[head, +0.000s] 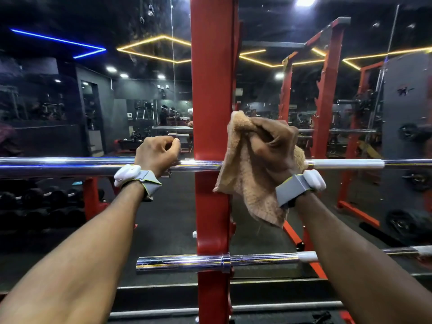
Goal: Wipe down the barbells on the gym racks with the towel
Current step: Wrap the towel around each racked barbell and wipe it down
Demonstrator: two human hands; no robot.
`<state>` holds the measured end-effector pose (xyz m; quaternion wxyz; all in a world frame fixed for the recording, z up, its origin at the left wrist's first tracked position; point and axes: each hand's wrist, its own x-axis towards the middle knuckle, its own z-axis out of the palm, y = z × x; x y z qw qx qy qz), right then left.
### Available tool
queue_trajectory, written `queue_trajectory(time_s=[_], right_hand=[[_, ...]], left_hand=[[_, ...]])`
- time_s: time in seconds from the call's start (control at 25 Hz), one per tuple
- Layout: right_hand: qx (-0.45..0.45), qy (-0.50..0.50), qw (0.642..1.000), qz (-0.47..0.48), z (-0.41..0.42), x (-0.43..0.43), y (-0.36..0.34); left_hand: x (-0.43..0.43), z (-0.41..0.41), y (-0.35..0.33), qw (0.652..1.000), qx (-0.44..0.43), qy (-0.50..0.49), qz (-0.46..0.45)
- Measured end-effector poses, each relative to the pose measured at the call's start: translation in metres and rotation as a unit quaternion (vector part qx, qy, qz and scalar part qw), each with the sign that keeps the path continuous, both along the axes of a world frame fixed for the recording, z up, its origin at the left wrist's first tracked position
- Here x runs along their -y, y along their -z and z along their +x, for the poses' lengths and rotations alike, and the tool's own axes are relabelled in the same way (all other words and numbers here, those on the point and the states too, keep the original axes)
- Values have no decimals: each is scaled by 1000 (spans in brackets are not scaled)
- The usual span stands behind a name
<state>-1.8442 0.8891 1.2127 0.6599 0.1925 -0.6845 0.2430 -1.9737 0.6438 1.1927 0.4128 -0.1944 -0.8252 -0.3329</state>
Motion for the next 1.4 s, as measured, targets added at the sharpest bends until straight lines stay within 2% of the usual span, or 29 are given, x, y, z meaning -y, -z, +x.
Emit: queue_trajectory(time_s=[0.12,0.2,0.24,0.28,0.36,0.4,0.52,0.68,0.76,0.84,0.96,1.04,1.2,1.4], right_hand=[[17,-4,1000,16,-18,44,-4],[113,-16,990,89,-39,73,8],[176,17,972,153,-51,85,20],[220,90,944,228,-64,93,33],[247,247,877,331,-83,98,52],[243,286,862,341,-87,99,54],[248,337,846,332,-87,117,49],[222,309,868,320,-86,110,53],[202,270,878,339,-78,80,56],[202,266,886,321,-74,65,55],[234,332,883,236,-84,104,62],[261,351,873,217,-92,132,65],[265,296,870,292,-81,107,61],[280,376,840,273,-61,76,48]], left_hand=[[8,-3,-6,986,33,90,135],[11,0,-12,966,34,140,216],[13,1,-14,962,29,146,230],[16,0,-16,963,23,146,226],[20,-4,-15,973,18,141,181],[23,-8,-14,981,17,125,145],[28,-17,-7,999,15,44,21],[26,-21,0,997,2,-4,-81],[26,-20,-2,995,11,2,-97],[27,-19,-4,995,12,10,-104],[29,-17,-3,995,0,0,-103],[28,-15,-2,995,2,-3,-100],[28,-16,-1,996,7,9,-94],[27,-22,1,994,-2,-4,-106]])
